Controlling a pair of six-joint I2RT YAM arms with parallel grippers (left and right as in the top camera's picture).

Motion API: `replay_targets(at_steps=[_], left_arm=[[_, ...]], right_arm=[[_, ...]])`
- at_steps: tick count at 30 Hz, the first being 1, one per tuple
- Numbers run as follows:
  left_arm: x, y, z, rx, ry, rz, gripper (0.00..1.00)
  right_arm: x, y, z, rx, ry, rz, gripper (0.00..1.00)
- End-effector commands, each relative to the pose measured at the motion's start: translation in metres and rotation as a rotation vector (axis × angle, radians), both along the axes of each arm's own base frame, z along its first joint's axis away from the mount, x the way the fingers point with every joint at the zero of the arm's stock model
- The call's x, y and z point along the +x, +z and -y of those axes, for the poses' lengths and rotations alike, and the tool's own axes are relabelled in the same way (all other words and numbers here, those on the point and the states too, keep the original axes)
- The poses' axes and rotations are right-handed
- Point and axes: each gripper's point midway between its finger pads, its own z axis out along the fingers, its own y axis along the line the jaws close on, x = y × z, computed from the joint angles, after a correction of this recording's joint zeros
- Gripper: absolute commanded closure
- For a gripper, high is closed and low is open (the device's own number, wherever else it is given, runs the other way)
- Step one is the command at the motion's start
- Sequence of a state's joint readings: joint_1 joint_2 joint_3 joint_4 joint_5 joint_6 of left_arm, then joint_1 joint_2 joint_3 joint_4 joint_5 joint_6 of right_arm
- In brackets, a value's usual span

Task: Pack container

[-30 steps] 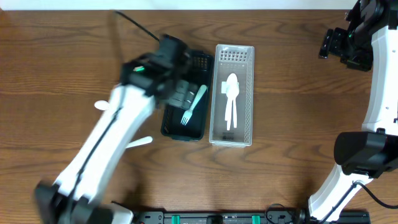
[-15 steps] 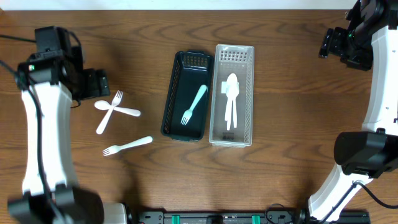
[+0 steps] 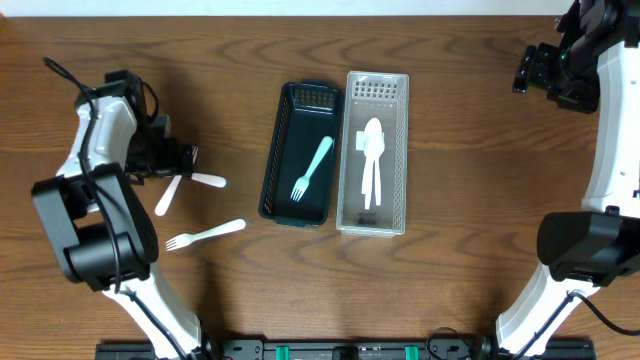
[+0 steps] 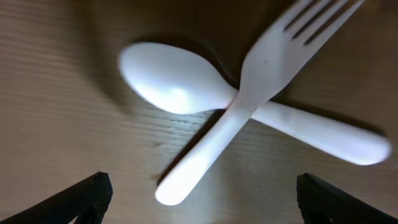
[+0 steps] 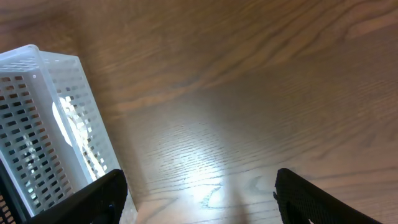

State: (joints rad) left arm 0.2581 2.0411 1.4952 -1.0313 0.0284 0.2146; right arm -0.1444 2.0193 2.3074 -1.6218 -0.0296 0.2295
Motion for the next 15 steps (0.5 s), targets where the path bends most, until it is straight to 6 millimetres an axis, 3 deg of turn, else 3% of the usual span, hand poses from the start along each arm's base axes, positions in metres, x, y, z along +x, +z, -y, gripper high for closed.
replay_targets(at_steps=[1,11,15], left_arm=[[-0.006,-0.011,0.004,-0.03,-0.097,-0.024,0.04],[-0.019,-0.046,0.008,-0.04,-0.218,-0.015,0.05],[-0.02,-0.054,0.008,-0.035,-0.229,0.0,0.16]], right_arm=[[0.0,0.0,-0.001,-0.003,0.002,0.0,0.21],[0.0,0.0,0.001,-0.003,-0.003,0.0,0.21],[-0.001,0.0,0.001,-0.003,-0.003,0.0,0.21]])
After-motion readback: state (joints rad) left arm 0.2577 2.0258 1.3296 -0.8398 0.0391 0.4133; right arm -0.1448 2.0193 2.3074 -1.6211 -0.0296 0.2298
